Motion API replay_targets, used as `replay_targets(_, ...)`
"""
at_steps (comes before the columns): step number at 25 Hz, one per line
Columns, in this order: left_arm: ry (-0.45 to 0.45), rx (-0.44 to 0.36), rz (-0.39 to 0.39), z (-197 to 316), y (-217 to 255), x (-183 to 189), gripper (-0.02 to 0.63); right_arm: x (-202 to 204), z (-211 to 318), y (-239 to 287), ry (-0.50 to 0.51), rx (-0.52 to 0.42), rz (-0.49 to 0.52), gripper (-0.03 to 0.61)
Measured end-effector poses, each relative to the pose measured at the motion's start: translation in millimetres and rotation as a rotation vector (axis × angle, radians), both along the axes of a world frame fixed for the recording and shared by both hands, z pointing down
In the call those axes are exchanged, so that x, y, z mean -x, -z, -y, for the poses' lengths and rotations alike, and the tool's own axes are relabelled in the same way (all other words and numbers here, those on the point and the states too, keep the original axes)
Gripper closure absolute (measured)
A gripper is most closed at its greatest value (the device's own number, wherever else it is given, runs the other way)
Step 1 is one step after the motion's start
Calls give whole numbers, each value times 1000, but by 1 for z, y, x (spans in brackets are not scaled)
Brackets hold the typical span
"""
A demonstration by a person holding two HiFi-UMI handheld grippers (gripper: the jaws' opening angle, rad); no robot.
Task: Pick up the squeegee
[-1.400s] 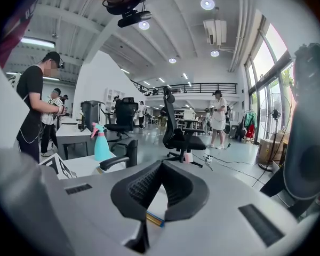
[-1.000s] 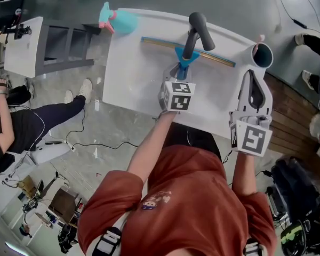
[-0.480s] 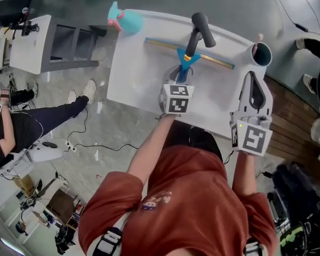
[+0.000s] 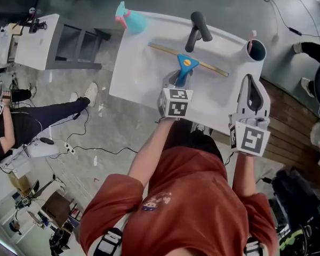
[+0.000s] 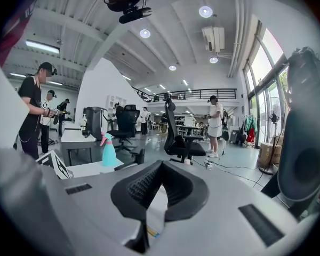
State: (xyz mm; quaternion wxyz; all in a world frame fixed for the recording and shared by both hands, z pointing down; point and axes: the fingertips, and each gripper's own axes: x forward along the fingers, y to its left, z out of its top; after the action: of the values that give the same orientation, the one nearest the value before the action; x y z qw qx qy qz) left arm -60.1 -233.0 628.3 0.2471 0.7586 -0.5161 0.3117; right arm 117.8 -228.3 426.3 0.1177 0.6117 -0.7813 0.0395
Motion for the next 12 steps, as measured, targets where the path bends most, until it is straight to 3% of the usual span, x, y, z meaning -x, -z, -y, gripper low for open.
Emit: replay_targets(12,63,-101,14,-36,47,10,486,2,-44,25,31,-49,25,571)
